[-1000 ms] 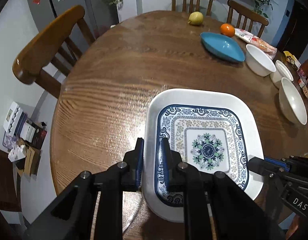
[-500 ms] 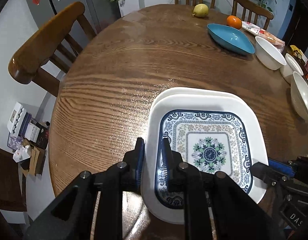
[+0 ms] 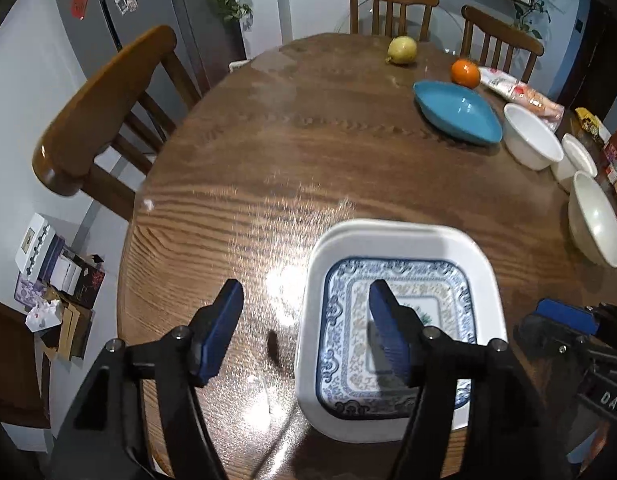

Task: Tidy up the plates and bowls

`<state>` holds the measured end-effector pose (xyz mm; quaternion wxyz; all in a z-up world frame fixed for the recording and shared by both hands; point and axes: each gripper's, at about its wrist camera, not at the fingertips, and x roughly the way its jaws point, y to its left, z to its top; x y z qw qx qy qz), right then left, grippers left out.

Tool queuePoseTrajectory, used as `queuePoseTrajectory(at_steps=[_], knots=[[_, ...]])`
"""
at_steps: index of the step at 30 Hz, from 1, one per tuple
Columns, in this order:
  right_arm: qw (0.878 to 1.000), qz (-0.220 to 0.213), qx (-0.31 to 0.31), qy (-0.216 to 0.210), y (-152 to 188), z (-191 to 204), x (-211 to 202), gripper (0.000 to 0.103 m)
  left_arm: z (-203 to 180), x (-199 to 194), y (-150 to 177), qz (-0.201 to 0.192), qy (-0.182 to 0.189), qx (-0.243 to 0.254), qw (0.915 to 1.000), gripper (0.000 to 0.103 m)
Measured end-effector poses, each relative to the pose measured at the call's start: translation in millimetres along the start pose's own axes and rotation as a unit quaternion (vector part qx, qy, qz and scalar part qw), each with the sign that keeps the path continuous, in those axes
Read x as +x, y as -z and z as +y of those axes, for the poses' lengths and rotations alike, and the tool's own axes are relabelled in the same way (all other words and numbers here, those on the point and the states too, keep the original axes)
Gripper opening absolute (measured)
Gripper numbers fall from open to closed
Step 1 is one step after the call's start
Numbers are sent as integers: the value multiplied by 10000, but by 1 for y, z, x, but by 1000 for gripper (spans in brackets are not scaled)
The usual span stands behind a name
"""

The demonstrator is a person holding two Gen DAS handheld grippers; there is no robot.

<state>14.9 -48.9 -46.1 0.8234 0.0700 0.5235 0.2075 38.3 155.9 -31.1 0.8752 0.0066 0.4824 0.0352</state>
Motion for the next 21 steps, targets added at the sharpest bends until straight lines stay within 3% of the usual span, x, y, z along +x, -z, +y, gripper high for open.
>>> queuePoseTrajectory(at_steps=[4,10,21], knots=[[9994,-170,313,20,-8,-17,-12,41,-6,-9,-13,-68,67,64,9999,77],[9967,-445,667,101,-20,-38,-29,49,-23,-17,-30,-142,273,207,9993,84],[9900,-831,1121,214,-52,-69,-49,50,-55,-19,-84,-271,653,293,9971,84]])
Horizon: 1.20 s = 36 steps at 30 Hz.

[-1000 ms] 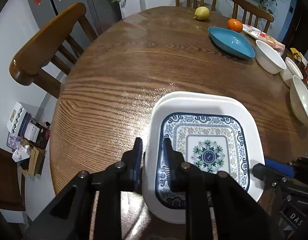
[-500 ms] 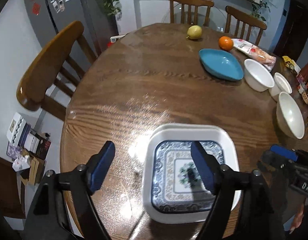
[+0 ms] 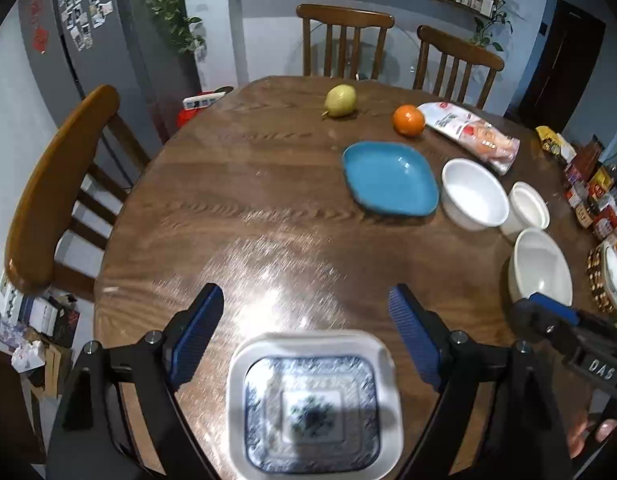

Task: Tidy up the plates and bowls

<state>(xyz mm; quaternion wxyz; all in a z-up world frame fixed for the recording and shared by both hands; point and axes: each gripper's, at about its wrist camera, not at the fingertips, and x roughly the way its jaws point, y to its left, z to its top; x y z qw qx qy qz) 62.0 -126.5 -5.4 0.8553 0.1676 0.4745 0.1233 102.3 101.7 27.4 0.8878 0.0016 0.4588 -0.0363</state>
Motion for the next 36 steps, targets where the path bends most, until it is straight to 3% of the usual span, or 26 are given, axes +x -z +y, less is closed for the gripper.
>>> queuePoseTrajectory(at_steps=[9,15,22,28,36], knots=[[9999,-89,137,50,-29,-7,9,50,-13,30,-42,54,53,-63,10000,84],[9997,-96,193,73,-46,-8,21,50,-25,93,-70,393,-64,-127,9991,84],[9990,37,416,134,-47,-17,36,50,-35,161,-90,910,-450,10,9948,83],[9984,104,508,211,-47,-22,43,50,-28,185,-83,1328,-602,205,9891,84],[9988,323,361,110,-51,-10,63,50,-2,162,-43,1531,-448,715,9846,84]])
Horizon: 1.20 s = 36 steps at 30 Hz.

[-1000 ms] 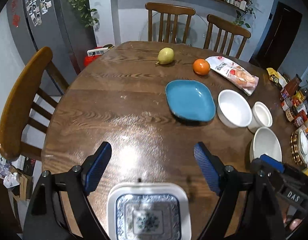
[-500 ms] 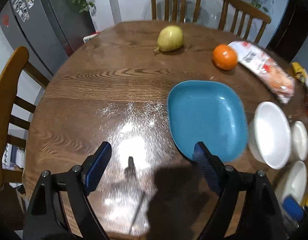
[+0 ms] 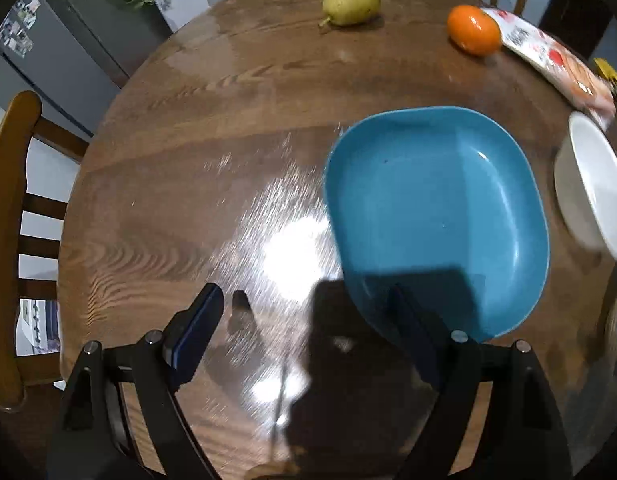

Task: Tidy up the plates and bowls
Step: 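Grasp the rim of the teal blue dish with the left gripper, then carry the teal dish and lower it onto the patterned plate stack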

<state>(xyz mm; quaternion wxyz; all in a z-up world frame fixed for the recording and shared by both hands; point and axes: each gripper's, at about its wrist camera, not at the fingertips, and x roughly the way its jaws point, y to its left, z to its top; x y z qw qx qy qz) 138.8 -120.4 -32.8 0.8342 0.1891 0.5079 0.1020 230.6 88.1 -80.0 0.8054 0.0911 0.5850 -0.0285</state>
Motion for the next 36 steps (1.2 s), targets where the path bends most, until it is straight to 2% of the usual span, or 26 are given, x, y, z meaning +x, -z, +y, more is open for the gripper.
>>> queuePoseTrajectory(at_steps=[4,10,11,13,15,19,21,24,28,30,36], knots=[[9996,248,-151,-10,1,12,20,50,17,-4,21,108,204,14,9997,84],[9969,436,-644,77,-1,40,49,50,39,-3,27,14,536,-429,9976,82],[9962,400,-756,159,-2,45,54,50,40,-4,28,-28,581,-483,9971,79],[9949,327,-907,300,-4,51,61,50,43,-4,28,-78,646,-572,9962,63],[9942,299,-961,381,-8,53,70,50,45,-3,23,-95,757,-666,9949,58],[9936,362,-958,484,-12,49,84,50,40,-9,24,-190,880,-721,9933,41],[9941,371,-922,442,-12,47,88,40,38,-9,23,-214,924,-731,9928,40],[9944,367,-916,374,-11,45,90,29,34,-14,25,-256,995,-727,9920,28],[9942,394,-953,320,-11,46,91,26,27,-14,20,-243,1133,-708,9907,20],[9939,417,-965,328,-10,46,91,14,23,-11,17,-250,1156,-683,9906,20],[9951,424,-851,288,-9,39,87,10,18,-10,17,-264,1183,-643,9905,18]])
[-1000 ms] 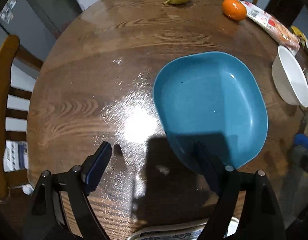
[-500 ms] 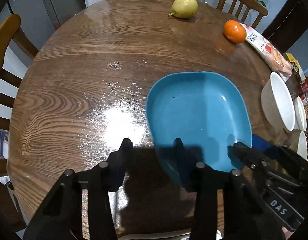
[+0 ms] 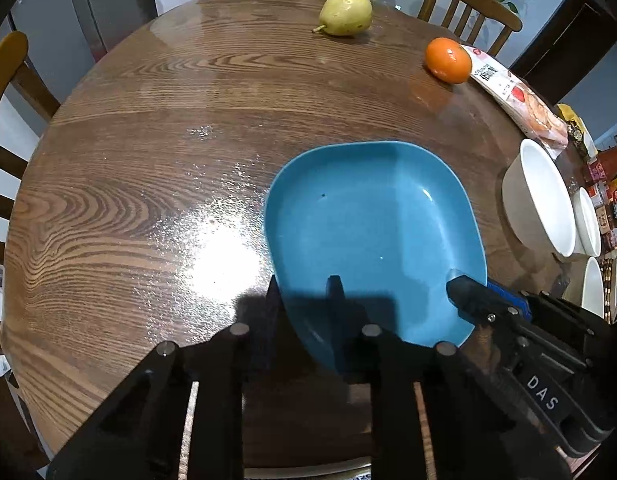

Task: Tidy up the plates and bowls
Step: 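Carry the teal dish and lower it onto the patterned plate stack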

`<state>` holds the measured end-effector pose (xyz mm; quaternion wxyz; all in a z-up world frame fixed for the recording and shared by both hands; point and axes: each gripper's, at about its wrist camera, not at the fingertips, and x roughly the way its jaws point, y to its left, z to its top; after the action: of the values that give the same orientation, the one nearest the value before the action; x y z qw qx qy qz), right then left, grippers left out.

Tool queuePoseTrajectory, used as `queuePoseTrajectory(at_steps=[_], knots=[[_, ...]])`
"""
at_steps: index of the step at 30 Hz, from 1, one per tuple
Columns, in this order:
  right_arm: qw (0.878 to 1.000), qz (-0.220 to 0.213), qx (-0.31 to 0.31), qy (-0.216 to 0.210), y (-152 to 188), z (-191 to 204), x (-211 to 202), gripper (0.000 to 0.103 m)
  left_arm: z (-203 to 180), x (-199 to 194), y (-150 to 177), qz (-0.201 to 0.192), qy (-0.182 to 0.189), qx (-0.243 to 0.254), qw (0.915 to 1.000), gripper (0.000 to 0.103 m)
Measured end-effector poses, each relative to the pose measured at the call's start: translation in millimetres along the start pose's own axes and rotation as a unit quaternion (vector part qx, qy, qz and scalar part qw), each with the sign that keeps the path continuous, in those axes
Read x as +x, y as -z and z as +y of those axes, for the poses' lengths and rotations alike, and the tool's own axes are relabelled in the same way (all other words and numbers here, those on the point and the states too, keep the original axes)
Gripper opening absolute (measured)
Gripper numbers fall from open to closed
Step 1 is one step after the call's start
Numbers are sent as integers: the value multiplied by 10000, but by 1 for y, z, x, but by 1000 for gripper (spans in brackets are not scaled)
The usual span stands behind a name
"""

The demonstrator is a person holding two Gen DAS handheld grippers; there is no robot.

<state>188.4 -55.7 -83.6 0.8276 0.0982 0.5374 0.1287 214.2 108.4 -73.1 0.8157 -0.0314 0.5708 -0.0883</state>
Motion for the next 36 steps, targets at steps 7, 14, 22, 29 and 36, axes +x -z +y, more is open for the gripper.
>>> queuePoseTrajectory(at_steps=[7,14,22,29,36], knots=[[9997,-177,128,-137,6,-3,-22,10,-10,-18,5,-232,15,106,9997,19],[9982,-384,223,-415,18,-2,-58,10,-19,-49,20,-575,-102,210,9981,19],[9967,-485,110,-641,40,13,-84,10,-24,-82,46,-834,-245,186,9960,18],[9952,-346,47,-919,67,19,-96,10,-23,-100,77,-890,-368,130,9953,18],[9940,-214,-134,-1064,93,30,-103,10,-22,-109,107,-897,-555,17,9944,18]])
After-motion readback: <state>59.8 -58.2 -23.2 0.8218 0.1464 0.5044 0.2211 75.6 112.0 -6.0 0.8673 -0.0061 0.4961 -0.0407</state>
